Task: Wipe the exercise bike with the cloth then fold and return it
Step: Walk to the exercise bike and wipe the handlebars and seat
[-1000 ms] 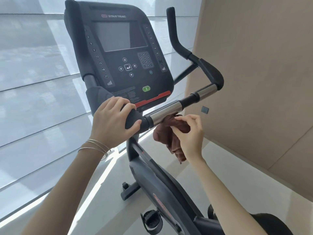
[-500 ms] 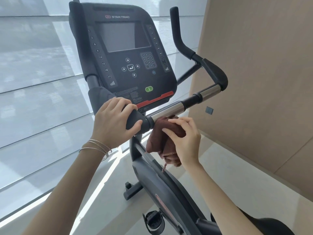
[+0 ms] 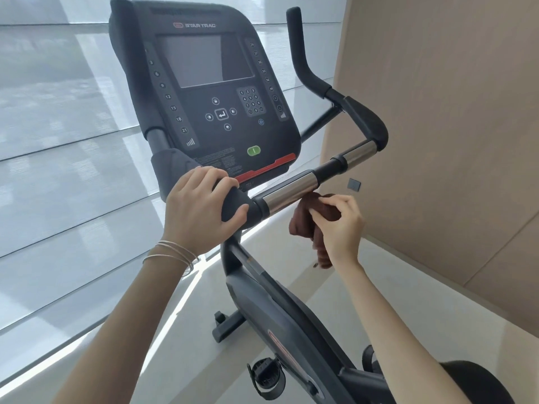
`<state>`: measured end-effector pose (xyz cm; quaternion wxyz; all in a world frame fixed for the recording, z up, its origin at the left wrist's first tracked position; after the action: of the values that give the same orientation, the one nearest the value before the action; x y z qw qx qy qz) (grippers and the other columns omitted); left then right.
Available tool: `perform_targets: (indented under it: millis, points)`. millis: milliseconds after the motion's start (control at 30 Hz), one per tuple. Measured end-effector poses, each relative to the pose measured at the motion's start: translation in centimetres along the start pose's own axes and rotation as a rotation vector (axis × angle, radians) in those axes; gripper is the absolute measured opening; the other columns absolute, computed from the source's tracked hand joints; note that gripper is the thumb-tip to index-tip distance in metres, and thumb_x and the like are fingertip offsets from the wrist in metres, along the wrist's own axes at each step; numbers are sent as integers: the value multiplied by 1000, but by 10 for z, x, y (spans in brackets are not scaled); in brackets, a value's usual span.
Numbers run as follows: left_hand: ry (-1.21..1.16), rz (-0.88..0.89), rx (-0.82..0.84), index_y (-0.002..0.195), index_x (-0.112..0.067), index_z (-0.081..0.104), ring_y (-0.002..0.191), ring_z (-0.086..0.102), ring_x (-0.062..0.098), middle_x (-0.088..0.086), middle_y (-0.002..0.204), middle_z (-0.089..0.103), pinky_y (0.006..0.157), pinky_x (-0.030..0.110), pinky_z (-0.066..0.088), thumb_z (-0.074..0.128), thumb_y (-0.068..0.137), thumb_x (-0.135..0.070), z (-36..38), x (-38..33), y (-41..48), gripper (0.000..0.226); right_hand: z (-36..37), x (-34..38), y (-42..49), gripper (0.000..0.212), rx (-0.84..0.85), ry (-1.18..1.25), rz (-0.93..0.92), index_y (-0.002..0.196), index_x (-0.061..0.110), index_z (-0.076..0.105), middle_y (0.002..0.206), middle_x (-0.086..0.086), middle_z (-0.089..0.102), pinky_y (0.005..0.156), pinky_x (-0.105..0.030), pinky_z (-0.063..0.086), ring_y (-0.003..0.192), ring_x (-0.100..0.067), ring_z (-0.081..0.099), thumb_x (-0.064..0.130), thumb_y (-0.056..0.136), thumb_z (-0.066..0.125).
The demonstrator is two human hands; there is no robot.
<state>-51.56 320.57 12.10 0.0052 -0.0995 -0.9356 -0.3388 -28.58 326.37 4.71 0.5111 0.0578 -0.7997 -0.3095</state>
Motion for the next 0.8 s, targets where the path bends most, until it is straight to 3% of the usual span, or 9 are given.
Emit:
perform_targets:
  millis: [100,267,367,533,633,733,800]
  points:
    - [-13,4,5,99,-16,63,99,57,26,4,101,66,90,35,45,42,82,-47,-1,0,0,41,17,21,-21,18,104,12,-78,93,12,69,101,-3,65,85,-26,52,93,-17,59,15,77,75]
    - [-26,20,-1,97,-14,64,98,58,26,5,99,65,90,36,44,43,82,-46,-3,1,-1,41,29,33,-39,20,31,92,-28,89,22,68,94,10,63,79,0,43,86,0,57,20,72,79]
    - [-43,14,-11,95,-14,65,96,58,25,4,98,66,88,35,45,43,81,-47,-3,0,0,41,27,27,-30,21,-3,88,20,89,22,67,94,11,62,78,-5,47,86,0,58,19,73,79]
    - [-70,9,-46,91,-14,65,93,58,25,3,93,65,87,34,44,46,80,-46,-2,1,0,39,17,12,2,18,-86,161,295,90,20,66,93,3,68,81,-30,56,85,-11,63,18,76,77]
    - [-66,7,-43,90,-14,65,92,58,25,3,93,65,86,34,44,47,80,-47,-2,0,0,39,17,15,-5,17,-49,152,269,88,22,66,90,4,69,78,-26,56,84,-8,63,19,76,77]
    - [-67,9,-19,90,-13,65,91,58,26,4,93,66,86,35,45,45,81,-46,-3,1,0,40,23,31,-28,18,93,151,173,86,25,67,90,9,69,75,-13,52,86,-5,63,19,74,78]
    - [-66,20,0,92,-12,65,92,58,27,5,94,65,89,37,44,44,82,-46,-4,1,0,42,21,39,-40,20,161,194,170,86,25,69,90,12,69,78,-16,54,88,-5,63,16,72,79]
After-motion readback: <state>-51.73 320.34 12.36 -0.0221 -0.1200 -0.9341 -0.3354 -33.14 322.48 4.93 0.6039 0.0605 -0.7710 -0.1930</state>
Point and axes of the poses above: each hand's wrist, its own y-axis towards the middle knuckle, its own z-axis out of the palm, x = y × z, the point moved 1 cm from there along y, towards the middle knuckle
